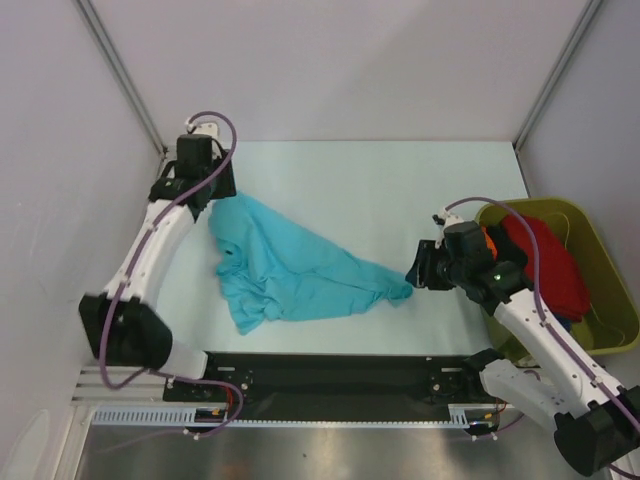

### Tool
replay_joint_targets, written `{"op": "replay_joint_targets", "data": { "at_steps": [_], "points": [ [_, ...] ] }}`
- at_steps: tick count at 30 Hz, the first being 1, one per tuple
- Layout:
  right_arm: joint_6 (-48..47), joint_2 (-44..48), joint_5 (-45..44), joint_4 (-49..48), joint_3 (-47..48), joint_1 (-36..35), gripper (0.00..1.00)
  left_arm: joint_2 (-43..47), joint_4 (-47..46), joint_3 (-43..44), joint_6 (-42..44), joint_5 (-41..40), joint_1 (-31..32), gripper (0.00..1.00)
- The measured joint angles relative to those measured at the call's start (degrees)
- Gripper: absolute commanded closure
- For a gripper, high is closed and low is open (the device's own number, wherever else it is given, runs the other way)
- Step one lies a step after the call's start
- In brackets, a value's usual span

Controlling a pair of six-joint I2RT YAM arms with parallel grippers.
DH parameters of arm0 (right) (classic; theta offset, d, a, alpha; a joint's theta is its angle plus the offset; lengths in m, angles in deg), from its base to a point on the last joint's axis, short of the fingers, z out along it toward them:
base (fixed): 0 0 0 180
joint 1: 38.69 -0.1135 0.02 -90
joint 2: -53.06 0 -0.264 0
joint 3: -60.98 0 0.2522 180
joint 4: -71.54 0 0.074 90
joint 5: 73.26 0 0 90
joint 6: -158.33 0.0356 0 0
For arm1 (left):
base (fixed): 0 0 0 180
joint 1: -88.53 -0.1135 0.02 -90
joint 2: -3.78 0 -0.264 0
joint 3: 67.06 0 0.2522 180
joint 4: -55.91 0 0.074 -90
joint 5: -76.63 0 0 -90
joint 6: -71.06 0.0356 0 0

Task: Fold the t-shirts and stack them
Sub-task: Flatten the tshirt out

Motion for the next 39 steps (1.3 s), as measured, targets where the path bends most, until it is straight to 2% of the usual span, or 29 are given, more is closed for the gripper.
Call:
{"op": "replay_joint_targets", "data": {
  "at_steps": [3,4,5,6,9,12,13,14,16,19,22,24,25,26,29,33,34,39],
  "points": [
    [-0.2,-0.5,1.3,1.9,-1.5,-0.2,0.39,-9.6,0.3,0.6,0.0,0.2,-1.8,0.34],
    [-0.2,-1.4,1.5,2.3,-1.4,0.0,0.31,-11.6,0.5,0.9,0.0,0.2,-2.1,0.12],
    [-0.1,-2.7,1.5,2.7,-0.9,0.2,0.27,-12.4,0.7,1.0,0.2,0.1,-2.2,0.07],
    [-0.1,-4.4,1.5,3.0,-0.3,0.3,0.24,-12.5,0.8,1.1,-0.2,0.2,-2.2,0.06],
    [-0.1,-9.5,1.5,3.6,1.9,0.5,0.23,-10.3,1.3,2.6,-1.4,1.5,-2.1,0.09],
    [0.8,-14.2,1.5,3.3,3.8,0.5,0.3,-4.2,0.9,1.0,-3.1,5.1,-1.4,0.18],
    [1.2,-15.4,1.5,3.1,4.1,0.5,0.35,-1.1,1.0,-0.9,-3.8,6.2,-0.9,0.22],
    [1.8,-16.7,1.5,3.1,4.2,0.5,0.35,1.8,1.0,-3.3,-4.7,7.5,0.0,0.24],
    [2.8,-18.5,1.5,3.1,4.1,0.3,0.31,8.2,1.1,-9.9,-6.8,10.4,2.0,0.27],
    [3.5,-19.3,1.9,2.1,3.3,0.4,0.3,15.3,1.8,-19.8,-10.1,14.4,4.2,0.3],
    [3.7,-20.8,2.3,1.4,3.2,0.7,0.41,17.7,3.3,-27.0,-13.2,17.4,4.8,0.34],
    [3.8,-23.0,2.7,1.2,3.5,0.9,0.43,16.9,4.3,-28.9,-14.4,18.7,4.8,0.37],
    [3.9,-24.2,2.9,1.1,3.5,0.9,0.43,16.5,5.0,-29.1,-15.0,18.9,4.8,0.45],
    [3.9,-25.2,3.0,1.0,3.5,0.8,0.43,16.3,6.0,-29.1,-15.9,18.5,4.8,0.46],
    [3.9,-26.8,3.0,0.7,3.5,0.4,0.42,16.7,9.4,-29.0,-18.8,14.7,4.8,0.44],
    [3.9,-28.4,3.0,0.1,3.8,0.1,0.43,18.7,16.9,-29.4,-27.2,9.2,3.0,0.46],
    [3.8,-29.0,3.0,-0.1,4.1,0.0,0.44,19.5,18.2,-30.1,-29.7,8.5,2.0,0.49],
    [3.6,-30.0,3.0,-0.5,4.4,0.0,0.46,22.6,23.3,-39.1,-41.4,9.7,-1.1,0.49]
  ]
}}
